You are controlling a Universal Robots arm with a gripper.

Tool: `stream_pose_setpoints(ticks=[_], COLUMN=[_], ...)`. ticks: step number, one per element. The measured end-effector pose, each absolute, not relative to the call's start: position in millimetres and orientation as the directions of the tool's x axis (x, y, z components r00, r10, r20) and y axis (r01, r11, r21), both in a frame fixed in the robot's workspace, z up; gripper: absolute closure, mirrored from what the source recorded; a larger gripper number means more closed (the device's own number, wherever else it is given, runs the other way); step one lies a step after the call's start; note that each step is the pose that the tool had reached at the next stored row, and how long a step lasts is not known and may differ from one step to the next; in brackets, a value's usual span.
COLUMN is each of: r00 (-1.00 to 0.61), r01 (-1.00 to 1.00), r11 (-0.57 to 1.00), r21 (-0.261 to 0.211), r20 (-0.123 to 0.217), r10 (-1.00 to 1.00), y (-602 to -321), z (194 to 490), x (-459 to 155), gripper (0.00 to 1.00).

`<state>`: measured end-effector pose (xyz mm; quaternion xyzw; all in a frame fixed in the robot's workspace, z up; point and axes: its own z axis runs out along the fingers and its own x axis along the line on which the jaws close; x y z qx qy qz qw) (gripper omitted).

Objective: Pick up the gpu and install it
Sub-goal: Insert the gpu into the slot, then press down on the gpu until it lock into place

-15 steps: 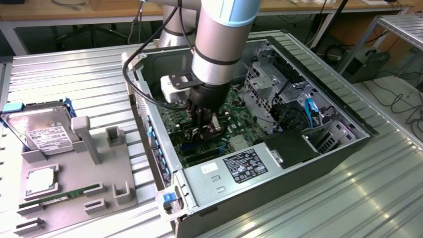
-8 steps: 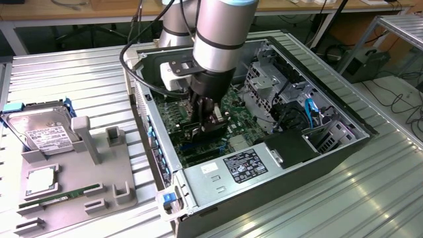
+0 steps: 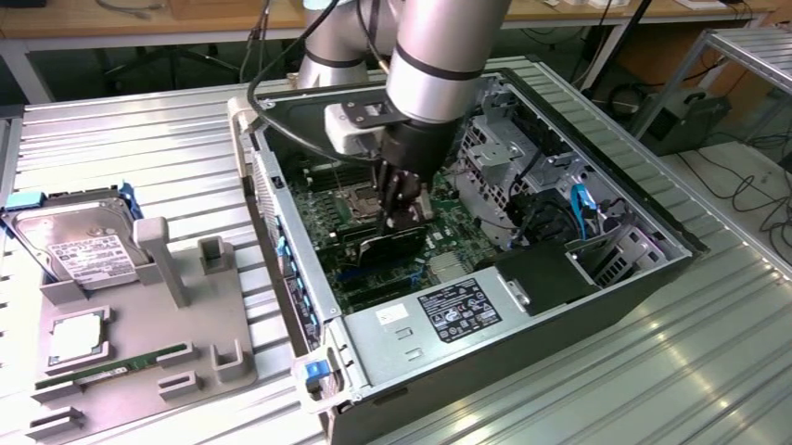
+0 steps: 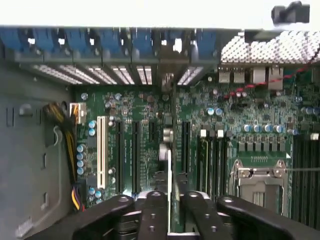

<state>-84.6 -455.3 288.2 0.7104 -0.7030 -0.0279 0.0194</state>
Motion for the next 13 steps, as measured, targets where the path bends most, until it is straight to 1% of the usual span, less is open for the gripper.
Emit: stream_pose_setpoints(ticks=[1, 2, 3, 13], r00=[0.01, 0.01, 0.01, 0.01], r01=[-0.997, -0.997, -0.997, -0.996], r11=[-0.011, -0.011, -0.011, -0.011], r21=[0.072, 0.076, 0.079, 0.083], r20=[-0.012, -0.012, -0.012, -0.012], r10=[-1.0, -1.0, -1.0, -1.0], y=[-455, -455, -455, -455], z=[288, 288, 288, 288], x=[-80, -77, -74, -70], gripper=[0.87, 0.87, 0.89, 0.89])
